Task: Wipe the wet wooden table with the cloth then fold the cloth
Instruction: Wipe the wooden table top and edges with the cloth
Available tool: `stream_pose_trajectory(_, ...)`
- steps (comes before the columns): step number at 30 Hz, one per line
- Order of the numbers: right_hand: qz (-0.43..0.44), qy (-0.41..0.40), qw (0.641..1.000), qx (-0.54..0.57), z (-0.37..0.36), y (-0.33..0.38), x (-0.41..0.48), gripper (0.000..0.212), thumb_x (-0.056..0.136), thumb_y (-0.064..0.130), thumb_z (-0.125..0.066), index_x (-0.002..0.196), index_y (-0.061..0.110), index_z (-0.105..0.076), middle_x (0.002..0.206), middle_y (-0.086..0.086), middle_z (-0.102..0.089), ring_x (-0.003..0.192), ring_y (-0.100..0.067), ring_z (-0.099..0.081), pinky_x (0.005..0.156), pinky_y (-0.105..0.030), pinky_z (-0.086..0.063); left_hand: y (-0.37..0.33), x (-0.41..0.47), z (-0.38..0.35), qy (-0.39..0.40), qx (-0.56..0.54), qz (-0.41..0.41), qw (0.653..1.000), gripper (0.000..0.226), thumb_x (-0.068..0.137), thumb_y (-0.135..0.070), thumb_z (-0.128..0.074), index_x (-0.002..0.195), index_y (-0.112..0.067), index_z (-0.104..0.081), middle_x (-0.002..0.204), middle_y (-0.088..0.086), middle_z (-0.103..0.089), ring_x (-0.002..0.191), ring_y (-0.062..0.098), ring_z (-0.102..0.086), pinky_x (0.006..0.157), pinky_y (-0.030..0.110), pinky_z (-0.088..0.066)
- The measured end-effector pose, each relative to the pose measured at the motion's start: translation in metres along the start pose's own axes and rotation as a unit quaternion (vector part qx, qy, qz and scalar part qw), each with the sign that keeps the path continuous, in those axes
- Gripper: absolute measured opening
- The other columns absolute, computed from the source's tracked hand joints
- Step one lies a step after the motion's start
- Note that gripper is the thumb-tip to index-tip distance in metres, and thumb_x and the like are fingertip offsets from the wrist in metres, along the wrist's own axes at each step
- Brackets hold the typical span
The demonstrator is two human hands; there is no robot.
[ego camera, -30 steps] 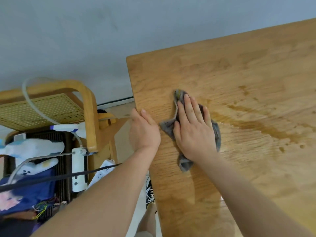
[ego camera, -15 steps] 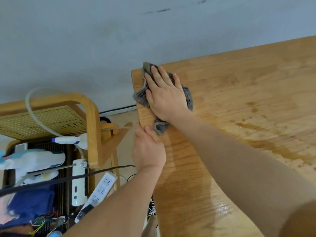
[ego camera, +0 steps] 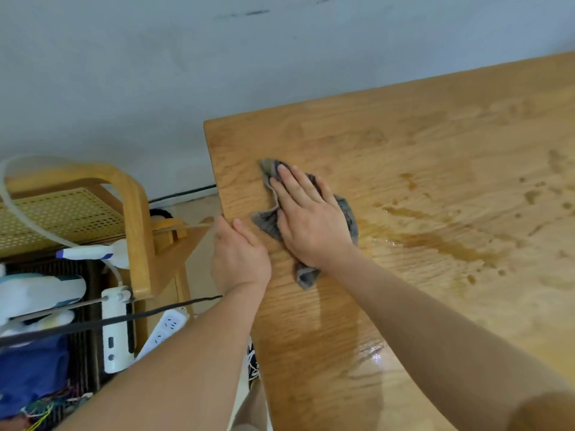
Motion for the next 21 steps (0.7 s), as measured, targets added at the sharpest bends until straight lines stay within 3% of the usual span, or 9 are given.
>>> stream_pose_trajectory(3,-0.153,-0.018,0.988,-0.013,0.016,-0.090,0.007,0.056,0.099,0.035,-0.028,0.150,0.014,-0.034,0.161,-0.004,-0.023,0.149,-0.020,-0.016,0.120,-0.045,-0.015,0.003,0.003,-0.004,0.013,-0.008,0.002,1.000,0.032,0.102,-0.031,-0.020,0.102,-0.009,-0.043,0.078,0.009,-0.056,0.061,0.028,-0.048,0.049,0.030,-0.021)
stream_pose_trajectory(6,-0.285,-0.029,0.958,-0.015,0.025,-0.141,0.010,0.057,0.100,0.034,-0.026,0.153,0.013,-0.025,0.163,-0.006,-0.015,0.150,-0.022,-0.009,0.120,-0.045,-0.010,0.005,0.004,-0.007,0.011,-0.005,0.000,1.000,0.034,0.102,-0.031,-0.019,0.105,-0.007,-0.044,0.077,0.008,-0.053,0.061,0.026,-0.045,0.051,0.031,-0.025)
stream_pose_trajectory(8,-0.270,-0.045,0.962,-0.010,0.021,-0.110,0.005,0.058,0.099,0.035,-0.026,0.152,0.012,-0.027,0.162,-0.007,-0.017,0.150,-0.023,-0.012,0.120,-0.047,-0.012,0.005,0.003,-0.007,0.005,-0.008,-0.002,1.000,0.034,0.102,-0.030,-0.021,0.107,-0.006,-0.044,0.078,0.010,-0.055,0.066,0.032,-0.052,0.056,0.032,-0.029)
stream_pose_trajectory(11,-0.128,-0.040,0.991,0.004,0.004,-0.018,-0.023,0.056,0.099,0.036,-0.031,0.149,0.013,-0.036,0.160,-0.006,-0.026,0.149,-0.021,-0.019,0.119,-0.048,-0.016,0.004,0.004,-0.006,-0.005,-0.002,0.012,1.000,0.034,0.102,-0.029,-0.023,0.110,-0.004,-0.044,0.087,0.019,-0.062,0.076,0.040,-0.059,0.056,0.034,-0.029)
stream_pose_trajectory(14,-0.048,-0.029,0.998,0.024,-0.001,0.003,-0.033,0.053,0.098,0.037,-0.034,0.146,0.014,-0.043,0.157,-0.003,-0.032,0.147,-0.018,-0.025,0.117,-0.047,-0.022,0.003,0.004,-0.006,0.002,0.006,0.017,1.000,0.035,0.102,-0.030,-0.022,0.112,-0.004,-0.044,0.093,0.021,-0.063,0.080,0.041,-0.060,0.057,0.035,-0.029)
stream_pose_trajectory(17,-0.080,-0.042,0.996,0.006,0.008,-0.038,0.009,0.056,0.096,0.038,-0.033,0.146,0.015,-0.043,0.157,-0.004,-0.033,0.146,-0.019,-0.026,0.117,-0.047,-0.023,0.005,0.007,-0.008,0.009,0.010,0.022,1.000,0.036,0.102,-0.030,-0.021,0.116,-0.005,-0.042,0.093,0.019,-0.063,0.080,0.040,-0.060,0.057,0.035,-0.029)
stream_pose_trajectory(21,-0.216,-0.046,0.975,0.026,0.021,-0.102,0.090,0.059,0.097,0.040,-0.028,0.152,0.018,-0.028,0.162,-0.003,-0.019,0.150,-0.019,-0.011,0.119,-0.046,-0.011,0.007,0.006,-0.010,0.013,0.015,0.023,1.000,0.036,0.102,-0.031,-0.021,0.119,-0.007,-0.042,0.085,0.013,-0.061,0.077,0.038,-0.060,0.055,0.033,-0.029)
Point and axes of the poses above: each hand's wrist, its own x-axis towards the middle knuckle, its own z-axis out of the back of the hand, y = z × x, the point moved 10 cm from there along x, towards the middle knuckle
